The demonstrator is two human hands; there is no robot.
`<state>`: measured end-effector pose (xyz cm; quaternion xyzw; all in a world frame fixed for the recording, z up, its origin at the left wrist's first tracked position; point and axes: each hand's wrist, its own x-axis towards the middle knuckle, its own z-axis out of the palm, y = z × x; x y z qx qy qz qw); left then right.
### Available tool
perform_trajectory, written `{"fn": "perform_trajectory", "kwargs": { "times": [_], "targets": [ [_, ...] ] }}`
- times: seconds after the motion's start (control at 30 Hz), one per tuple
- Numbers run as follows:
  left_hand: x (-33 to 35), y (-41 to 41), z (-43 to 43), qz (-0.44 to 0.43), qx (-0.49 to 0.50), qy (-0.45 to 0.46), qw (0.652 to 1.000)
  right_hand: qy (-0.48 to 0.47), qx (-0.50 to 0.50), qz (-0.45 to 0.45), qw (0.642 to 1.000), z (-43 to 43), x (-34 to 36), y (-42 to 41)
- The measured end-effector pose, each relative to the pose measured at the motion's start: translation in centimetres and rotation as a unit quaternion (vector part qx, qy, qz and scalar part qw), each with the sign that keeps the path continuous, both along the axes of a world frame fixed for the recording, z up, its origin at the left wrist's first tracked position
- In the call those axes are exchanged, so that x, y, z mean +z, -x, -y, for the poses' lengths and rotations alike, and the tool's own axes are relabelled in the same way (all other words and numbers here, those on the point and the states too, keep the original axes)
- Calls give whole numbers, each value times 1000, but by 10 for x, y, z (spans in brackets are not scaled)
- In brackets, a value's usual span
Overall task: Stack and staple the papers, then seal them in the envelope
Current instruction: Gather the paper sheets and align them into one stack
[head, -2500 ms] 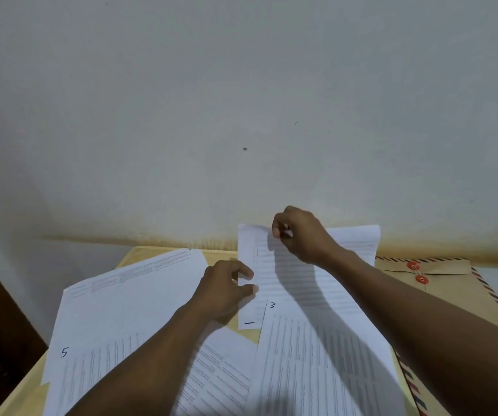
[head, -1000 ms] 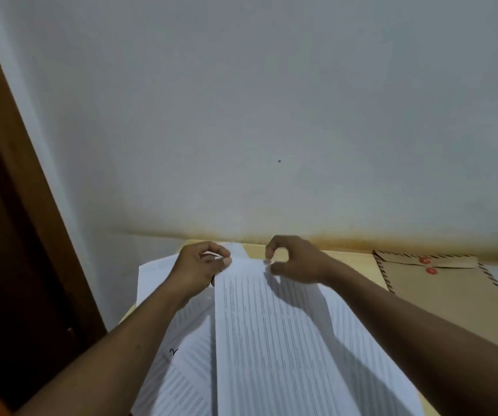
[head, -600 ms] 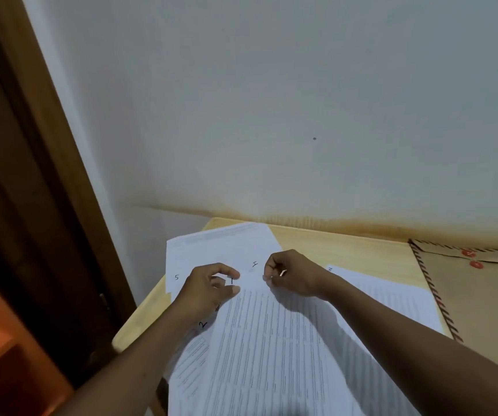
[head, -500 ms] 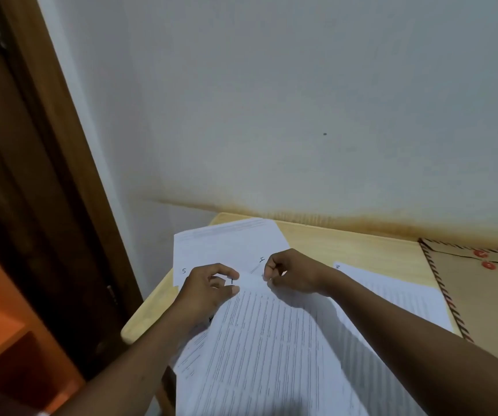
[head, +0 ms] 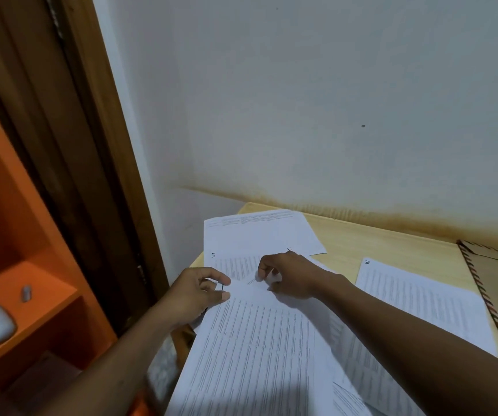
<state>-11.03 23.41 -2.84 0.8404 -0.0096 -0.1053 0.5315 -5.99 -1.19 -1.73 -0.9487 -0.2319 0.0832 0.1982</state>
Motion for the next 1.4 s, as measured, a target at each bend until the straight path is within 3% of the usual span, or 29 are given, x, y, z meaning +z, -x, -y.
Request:
{"fn": "perform_trajectory", "kwargs": {
  "times": [0.4,0.77,1.4],
  "targets": [
    [-4,-9,5,32,27,7,999,14,19,26,999,7,-3,-7],
    [-14,-12,6,45,21,-44,998,38,30,20,999,6,-6,-13],
    [-15,-9,12,47,-36,-58,997,6,35,44,998,15,-18,-6]
  ]
}}
